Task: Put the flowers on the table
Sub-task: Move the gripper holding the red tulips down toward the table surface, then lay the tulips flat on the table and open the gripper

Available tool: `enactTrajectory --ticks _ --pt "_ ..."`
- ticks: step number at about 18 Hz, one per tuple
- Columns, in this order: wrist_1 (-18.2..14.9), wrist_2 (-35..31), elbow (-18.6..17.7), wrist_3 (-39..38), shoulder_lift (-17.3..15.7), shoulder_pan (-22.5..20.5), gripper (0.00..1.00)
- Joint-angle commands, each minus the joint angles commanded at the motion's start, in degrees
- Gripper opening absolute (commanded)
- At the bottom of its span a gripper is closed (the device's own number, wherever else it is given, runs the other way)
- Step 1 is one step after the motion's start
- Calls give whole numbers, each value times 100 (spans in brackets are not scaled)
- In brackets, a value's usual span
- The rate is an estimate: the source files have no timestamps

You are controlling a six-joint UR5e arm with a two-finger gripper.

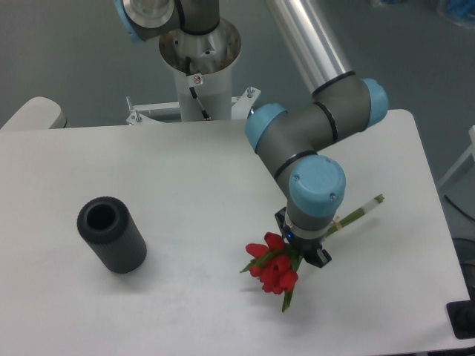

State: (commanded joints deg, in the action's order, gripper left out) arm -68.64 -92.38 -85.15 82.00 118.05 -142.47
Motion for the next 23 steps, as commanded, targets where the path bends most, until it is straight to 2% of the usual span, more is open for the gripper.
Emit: enactTrajectory --ticks 5,12,14,15,16,18,19,20,23 --pt "167 88 -625 352 -387 9 4" --pt "325 193 -985 361 -475 141 6" --pt "413 246 -1091 369 -528 132 12" --pt "422 246 -1100 430 -546 123 19" --pt "413 246 -1100 474 -546 106 33" --pt "413 343 -1100 536 -546 70 72" --pt "413 378 -1100 528 -546 70 96" --pt "422 396 -1092 528 -546 70 100" --pt "413 405 -978 536 -537 53 100"
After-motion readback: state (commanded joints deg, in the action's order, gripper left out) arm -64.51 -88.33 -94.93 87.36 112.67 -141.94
